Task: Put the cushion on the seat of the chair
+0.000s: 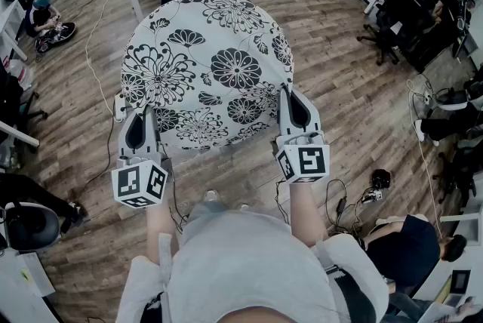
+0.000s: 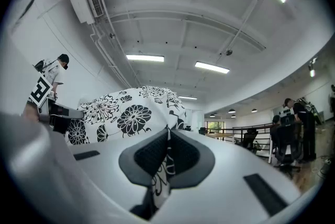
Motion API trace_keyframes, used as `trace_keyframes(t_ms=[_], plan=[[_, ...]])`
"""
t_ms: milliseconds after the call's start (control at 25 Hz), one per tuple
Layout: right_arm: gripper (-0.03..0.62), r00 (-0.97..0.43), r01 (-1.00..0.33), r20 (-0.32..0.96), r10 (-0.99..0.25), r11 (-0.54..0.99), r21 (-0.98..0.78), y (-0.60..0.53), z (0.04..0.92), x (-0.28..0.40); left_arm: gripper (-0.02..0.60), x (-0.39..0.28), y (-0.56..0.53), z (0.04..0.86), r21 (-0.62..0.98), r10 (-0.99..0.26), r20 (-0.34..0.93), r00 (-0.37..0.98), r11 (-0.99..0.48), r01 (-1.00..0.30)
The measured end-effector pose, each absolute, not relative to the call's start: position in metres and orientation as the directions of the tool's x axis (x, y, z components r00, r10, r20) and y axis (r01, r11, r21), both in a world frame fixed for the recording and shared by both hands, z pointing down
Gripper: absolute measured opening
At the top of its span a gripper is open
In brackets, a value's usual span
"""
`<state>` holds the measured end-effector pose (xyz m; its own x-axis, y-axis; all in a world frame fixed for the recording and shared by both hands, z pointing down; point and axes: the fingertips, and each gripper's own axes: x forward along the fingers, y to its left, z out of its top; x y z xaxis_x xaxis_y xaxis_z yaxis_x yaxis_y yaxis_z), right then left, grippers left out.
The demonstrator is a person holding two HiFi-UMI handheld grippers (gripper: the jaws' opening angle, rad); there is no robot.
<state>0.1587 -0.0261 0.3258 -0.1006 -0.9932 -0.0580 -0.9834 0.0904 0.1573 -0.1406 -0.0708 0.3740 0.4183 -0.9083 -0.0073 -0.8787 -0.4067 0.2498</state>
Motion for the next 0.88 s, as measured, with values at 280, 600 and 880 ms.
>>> trace_keyframes(t_ms=[280, 600, 880], plan=[[0.015, -0.088, -0.984, -0.066, -0.994, 0.076, 0.159, -0.027, 0.328, 0.159, 0.035, -0.14, -0.075, 0.377, 0.248, -0.904, -0.012, 0.427, -0.416, -0.875], [0.015, -0.074, -0.989, -0.086, -0.994, 0.062, 0.137, -0.029, 0.333, 0.162, 0.035, -0.137, -0.081, 0.381, 0.241, -0.897, -0.022, 0.441, -0.433, -0.869], [0.015, -0.049, -0.993, -0.094, -0.994, 0.038, 0.116, -0.023, 0.331, 0.157, 0.035, -0.139, -0.084, 0.374, 0.222, -0.881, -0.023, 0.472, -0.465, -0.857]])
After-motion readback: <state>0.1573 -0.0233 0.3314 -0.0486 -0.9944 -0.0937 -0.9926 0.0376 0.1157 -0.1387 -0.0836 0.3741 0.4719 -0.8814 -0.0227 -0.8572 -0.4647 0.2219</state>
